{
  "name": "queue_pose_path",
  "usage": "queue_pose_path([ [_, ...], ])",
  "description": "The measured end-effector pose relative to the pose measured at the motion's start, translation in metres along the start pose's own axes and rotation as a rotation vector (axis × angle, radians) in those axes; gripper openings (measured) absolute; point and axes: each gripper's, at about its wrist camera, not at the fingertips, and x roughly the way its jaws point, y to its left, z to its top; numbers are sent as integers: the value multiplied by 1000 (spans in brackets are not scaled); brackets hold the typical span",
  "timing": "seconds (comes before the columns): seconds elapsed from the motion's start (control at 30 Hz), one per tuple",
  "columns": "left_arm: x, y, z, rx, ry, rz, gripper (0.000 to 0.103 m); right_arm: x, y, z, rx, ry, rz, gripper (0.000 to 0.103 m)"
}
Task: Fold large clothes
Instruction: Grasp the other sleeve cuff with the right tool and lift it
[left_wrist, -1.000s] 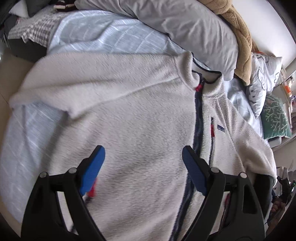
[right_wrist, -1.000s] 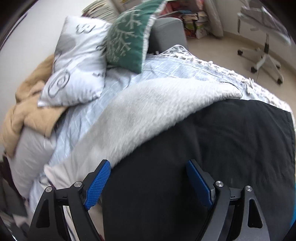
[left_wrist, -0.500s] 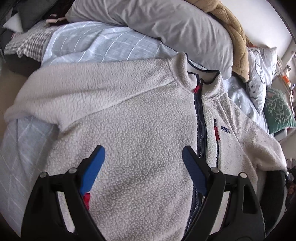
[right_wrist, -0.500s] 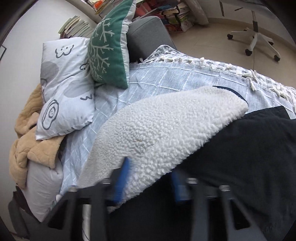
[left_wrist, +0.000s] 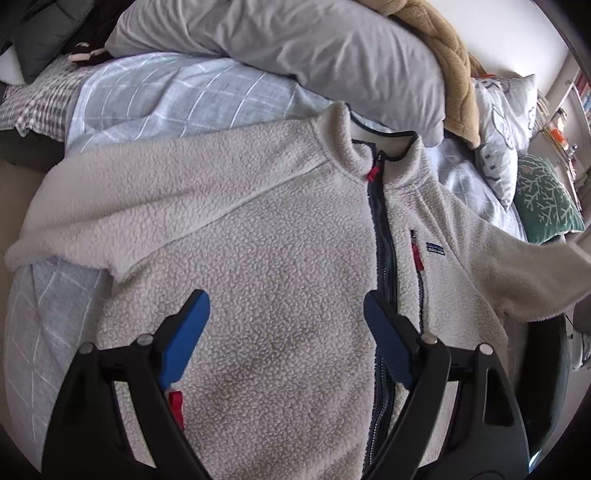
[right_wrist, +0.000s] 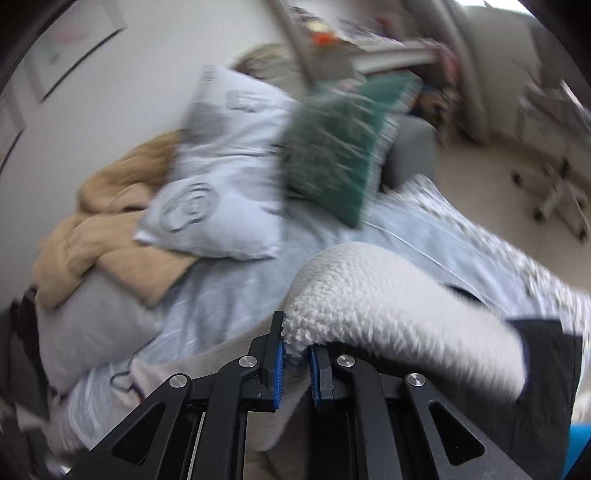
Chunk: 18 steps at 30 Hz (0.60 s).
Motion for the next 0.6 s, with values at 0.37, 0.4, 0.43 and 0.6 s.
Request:
queue_pose_path([
  [0.37,-12,1,1,35,-58,-85,85,-25,179,-59,-351,-14,183,11],
  [0.4,-12,1,1,36,-59,-87,85,-22,198,-74,-396,-4,202,11],
  [0.43,-11,1,1,37,-60,-88,85,-18,217,-91,-440,6,217,11],
  [0.6,-3,6,-4,41,-43,-65,85,19,286,-177,-642,109,237,11],
])
